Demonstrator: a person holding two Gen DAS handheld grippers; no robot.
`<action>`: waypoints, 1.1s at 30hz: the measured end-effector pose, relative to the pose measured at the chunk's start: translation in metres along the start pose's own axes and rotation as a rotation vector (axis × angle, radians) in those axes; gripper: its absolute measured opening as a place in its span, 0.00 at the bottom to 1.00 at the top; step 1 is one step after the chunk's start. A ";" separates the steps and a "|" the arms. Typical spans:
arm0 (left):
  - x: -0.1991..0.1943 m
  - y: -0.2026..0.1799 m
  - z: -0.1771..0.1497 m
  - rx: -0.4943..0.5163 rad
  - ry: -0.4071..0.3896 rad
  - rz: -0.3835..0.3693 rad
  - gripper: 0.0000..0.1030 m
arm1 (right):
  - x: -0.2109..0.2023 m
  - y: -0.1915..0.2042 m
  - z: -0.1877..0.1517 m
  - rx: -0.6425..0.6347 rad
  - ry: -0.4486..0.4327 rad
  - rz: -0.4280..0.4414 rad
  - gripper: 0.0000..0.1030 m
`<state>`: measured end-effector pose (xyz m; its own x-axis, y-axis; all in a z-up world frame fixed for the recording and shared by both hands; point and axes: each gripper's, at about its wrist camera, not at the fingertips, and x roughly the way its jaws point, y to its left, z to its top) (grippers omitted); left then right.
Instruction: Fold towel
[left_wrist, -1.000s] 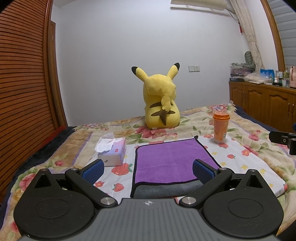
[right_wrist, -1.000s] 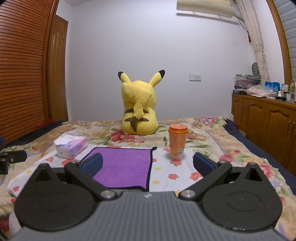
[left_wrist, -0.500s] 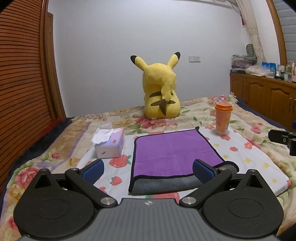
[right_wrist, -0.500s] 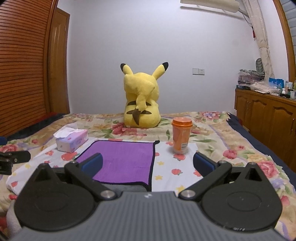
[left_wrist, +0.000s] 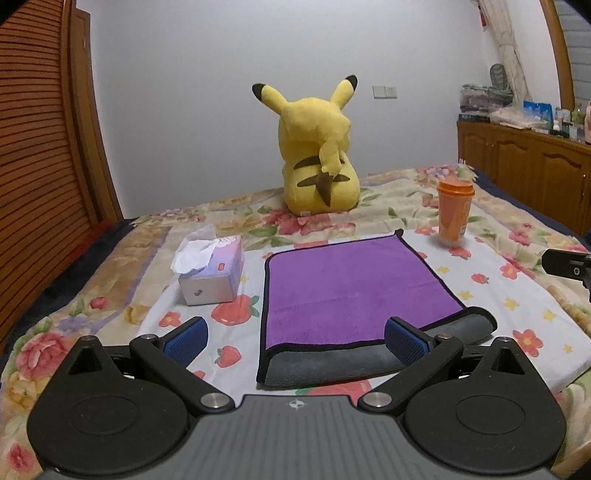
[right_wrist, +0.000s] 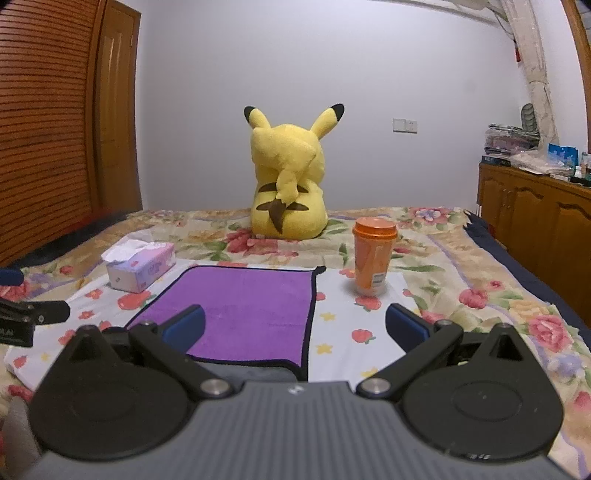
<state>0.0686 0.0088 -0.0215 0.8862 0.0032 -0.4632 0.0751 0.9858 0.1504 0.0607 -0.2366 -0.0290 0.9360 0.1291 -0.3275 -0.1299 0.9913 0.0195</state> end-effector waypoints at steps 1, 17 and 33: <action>0.003 0.001 0.000 0.002 0.007 -0.001 1.00 | 0.003 -0.001 0.000 -0.002 0.005 0.002 1.00; 0.046 0.014 0.002 0.004 0.076 -0.041 1.00 | 0.044 -0.002 0.004 -0.040 0.073 0.026 1.00; 0.090 0.035 -0.001 0.000 0.150 -0.072 0.99 | 0.081 -0.001 0.001 -0.085 0.180 0.081 1.00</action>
<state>0.1505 0.0434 -0.0591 0.8001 -0.0425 -0.5983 0.1362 0.9843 0.1122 0.1368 -0.2272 -0.0549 0.8486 0.1943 -0.4921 -0.2368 0.9713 -0.0247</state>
